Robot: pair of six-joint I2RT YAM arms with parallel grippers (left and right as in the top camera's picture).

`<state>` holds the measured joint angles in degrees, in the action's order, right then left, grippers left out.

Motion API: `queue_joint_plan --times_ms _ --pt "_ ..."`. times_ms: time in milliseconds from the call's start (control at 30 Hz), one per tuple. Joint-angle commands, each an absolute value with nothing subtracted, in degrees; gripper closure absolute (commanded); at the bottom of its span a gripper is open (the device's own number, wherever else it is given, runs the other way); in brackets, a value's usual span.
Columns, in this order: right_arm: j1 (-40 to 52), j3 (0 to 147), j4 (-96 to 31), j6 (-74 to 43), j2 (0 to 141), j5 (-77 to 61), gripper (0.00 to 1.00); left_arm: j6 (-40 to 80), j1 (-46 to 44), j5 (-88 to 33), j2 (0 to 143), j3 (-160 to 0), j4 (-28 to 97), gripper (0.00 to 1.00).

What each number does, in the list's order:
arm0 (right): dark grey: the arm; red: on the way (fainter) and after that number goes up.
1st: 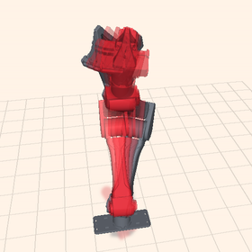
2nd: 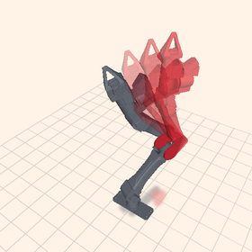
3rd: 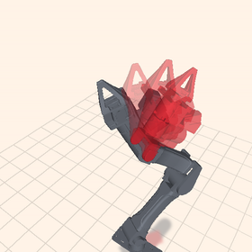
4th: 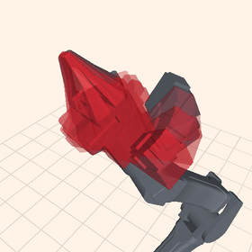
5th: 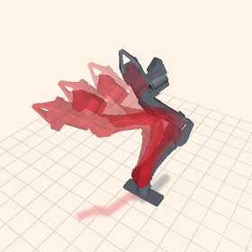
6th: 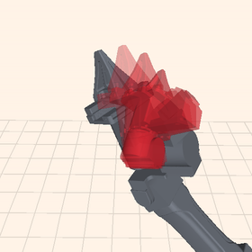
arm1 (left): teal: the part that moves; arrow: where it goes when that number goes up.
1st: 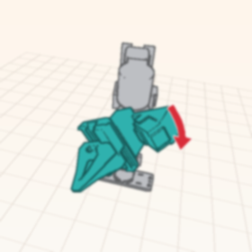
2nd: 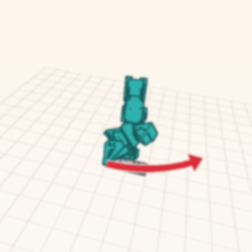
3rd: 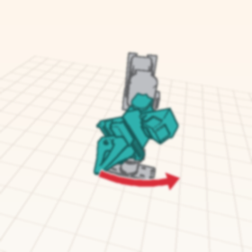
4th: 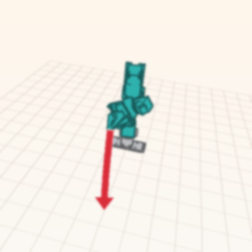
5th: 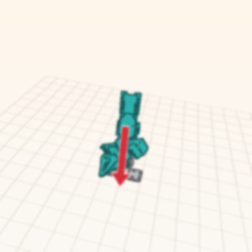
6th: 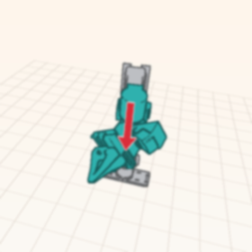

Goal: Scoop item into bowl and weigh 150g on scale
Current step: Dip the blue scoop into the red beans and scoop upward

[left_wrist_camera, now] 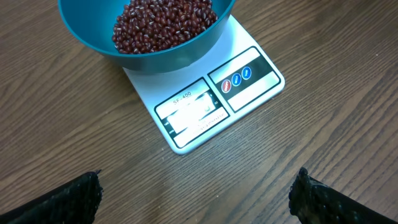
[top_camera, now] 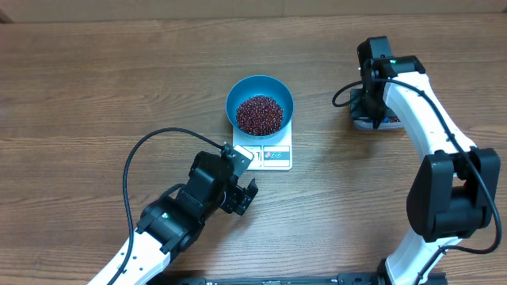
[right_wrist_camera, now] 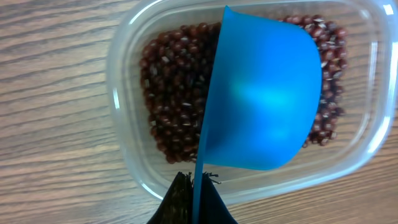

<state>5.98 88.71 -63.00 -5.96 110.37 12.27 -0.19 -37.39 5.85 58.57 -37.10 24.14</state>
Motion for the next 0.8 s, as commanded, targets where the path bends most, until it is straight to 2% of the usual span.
queue_joint_plan --times_ms 0,400,567,767 --pt "6.02 88.20 -62.59 -5.50 111.11 5.43 0.96 -0.01 -37.15 6.39 58.85 -36.69 24.01 0.00" --pt "3.33 88.25 -60.58 -5.93 106.39 -3.51 0.96 -0.01 -37.15 6.39 58.85 -36.69 23.99 0.00" --pt "-2.85 88.25 -59.72 -5.91 106.39 -14.96 0.96 -0.01 -37.15 6.39 58.85 -36.69 23.99 0.01" --pt "-7.16 88.23 -60.71 -3.51 106.39 -16.95 0.96 -0.01 -37.15 6.37 58.85 -36.69 23.99 0.00"
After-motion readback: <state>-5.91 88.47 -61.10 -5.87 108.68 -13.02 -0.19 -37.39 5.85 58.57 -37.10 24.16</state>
